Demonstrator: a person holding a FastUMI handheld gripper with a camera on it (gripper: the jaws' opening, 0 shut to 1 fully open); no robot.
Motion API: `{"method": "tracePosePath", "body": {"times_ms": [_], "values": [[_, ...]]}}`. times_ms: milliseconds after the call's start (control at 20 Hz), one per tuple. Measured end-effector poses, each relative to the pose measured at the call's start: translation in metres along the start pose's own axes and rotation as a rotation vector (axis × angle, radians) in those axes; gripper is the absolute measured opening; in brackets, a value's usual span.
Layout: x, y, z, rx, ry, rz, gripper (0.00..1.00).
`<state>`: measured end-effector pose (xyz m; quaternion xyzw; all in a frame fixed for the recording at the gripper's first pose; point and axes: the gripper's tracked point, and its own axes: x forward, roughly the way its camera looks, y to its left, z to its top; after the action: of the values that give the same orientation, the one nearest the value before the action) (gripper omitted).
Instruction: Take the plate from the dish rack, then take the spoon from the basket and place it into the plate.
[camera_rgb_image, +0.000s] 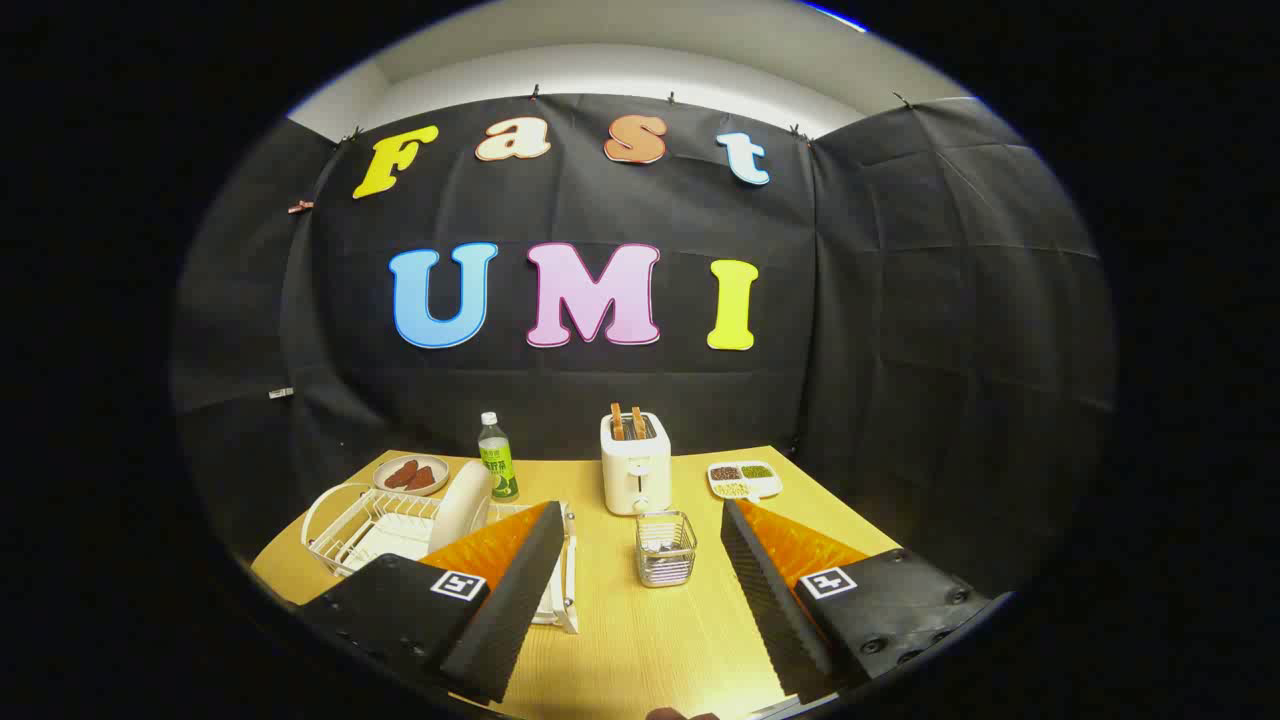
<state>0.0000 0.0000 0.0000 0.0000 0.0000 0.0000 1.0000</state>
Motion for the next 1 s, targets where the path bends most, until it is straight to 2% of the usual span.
{"method": "tracePosePath", "body": {"times_ms": [550, 1000], "values": [[0.000, 0.003, -0.007, -0.012, 0.037, -0.001, 0.98], [0.019, 0.010, -0.005, -0.018, 0.044, 0.008, 0.98]]}}
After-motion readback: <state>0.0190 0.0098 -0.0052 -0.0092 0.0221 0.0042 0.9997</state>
